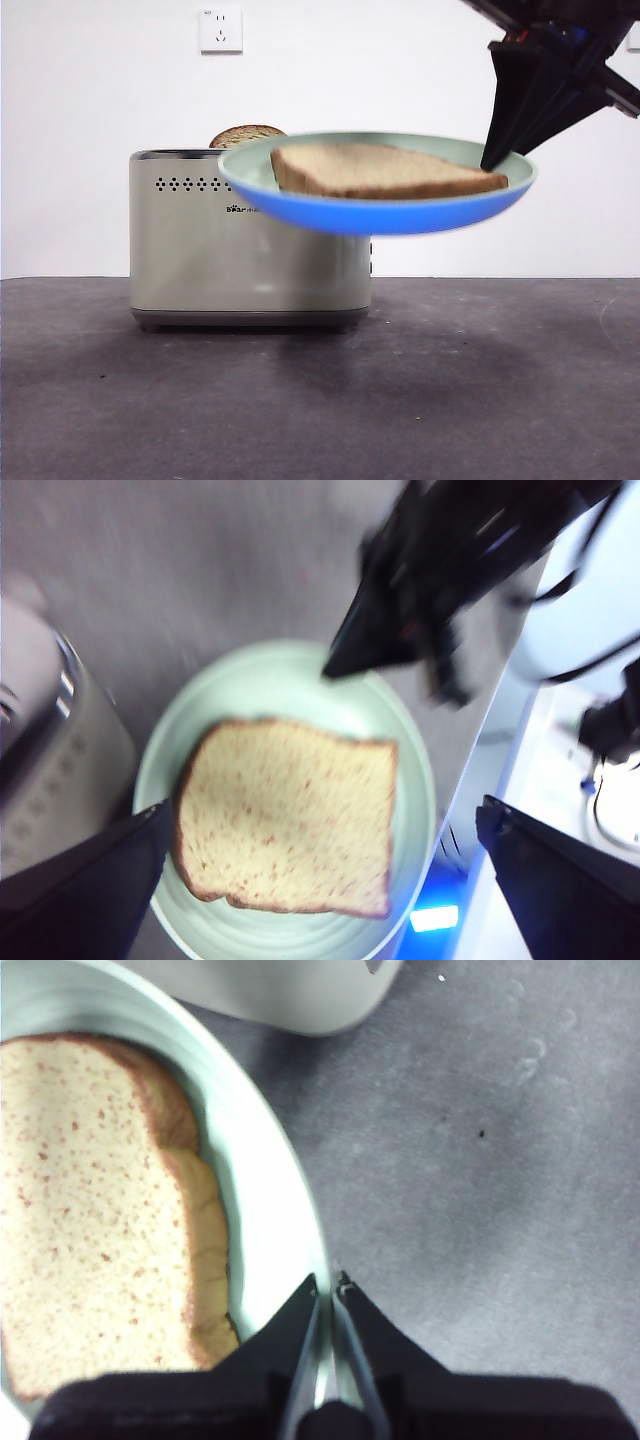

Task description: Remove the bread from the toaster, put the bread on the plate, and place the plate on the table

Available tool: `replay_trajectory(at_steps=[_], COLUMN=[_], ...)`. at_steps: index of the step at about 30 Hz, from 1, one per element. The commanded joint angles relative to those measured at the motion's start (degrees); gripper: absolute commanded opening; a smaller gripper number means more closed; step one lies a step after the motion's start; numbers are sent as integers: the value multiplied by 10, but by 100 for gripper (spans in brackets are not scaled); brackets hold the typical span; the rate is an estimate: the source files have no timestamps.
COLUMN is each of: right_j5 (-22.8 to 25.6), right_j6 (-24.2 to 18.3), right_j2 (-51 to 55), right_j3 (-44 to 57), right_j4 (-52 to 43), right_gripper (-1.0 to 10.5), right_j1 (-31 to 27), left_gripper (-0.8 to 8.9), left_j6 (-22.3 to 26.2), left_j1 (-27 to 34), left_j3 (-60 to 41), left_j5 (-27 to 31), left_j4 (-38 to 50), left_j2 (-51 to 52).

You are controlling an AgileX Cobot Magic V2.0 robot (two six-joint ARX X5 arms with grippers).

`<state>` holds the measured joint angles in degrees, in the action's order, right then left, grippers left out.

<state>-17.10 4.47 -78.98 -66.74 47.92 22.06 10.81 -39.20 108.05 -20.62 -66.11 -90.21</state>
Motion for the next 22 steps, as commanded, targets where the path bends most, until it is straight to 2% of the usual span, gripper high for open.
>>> replay_trajectory(at_steps=[1, 6, 10, 17, 22], right_j5=[-5, -6, -10, -12, -56], right_j6=[-9, -20, -20, -24, -26], right_j2=[-17, -51, -87, -161, -210], right_j3=[-1, -1, -1, -1, -1], right_j4=[-7, -7, -10, -31, -42], right_gripper=[-16, -16, -16, -16, -16], right_j1=[0, 0, 0, 1, 2], left_gripper=[512, 508, 503, 503, 503], left_j6=[-10, -19, -19, -31, -32], left_j1=[-2, -2, -2, -2, -2], left_j3=[0, 0, 0, 0, 0], left_j5=[-2, 2, 38, 43, 42], left_j4=[12, 22, 22, 21, 10], left_j2=[45, 126, 184, 237, 244])
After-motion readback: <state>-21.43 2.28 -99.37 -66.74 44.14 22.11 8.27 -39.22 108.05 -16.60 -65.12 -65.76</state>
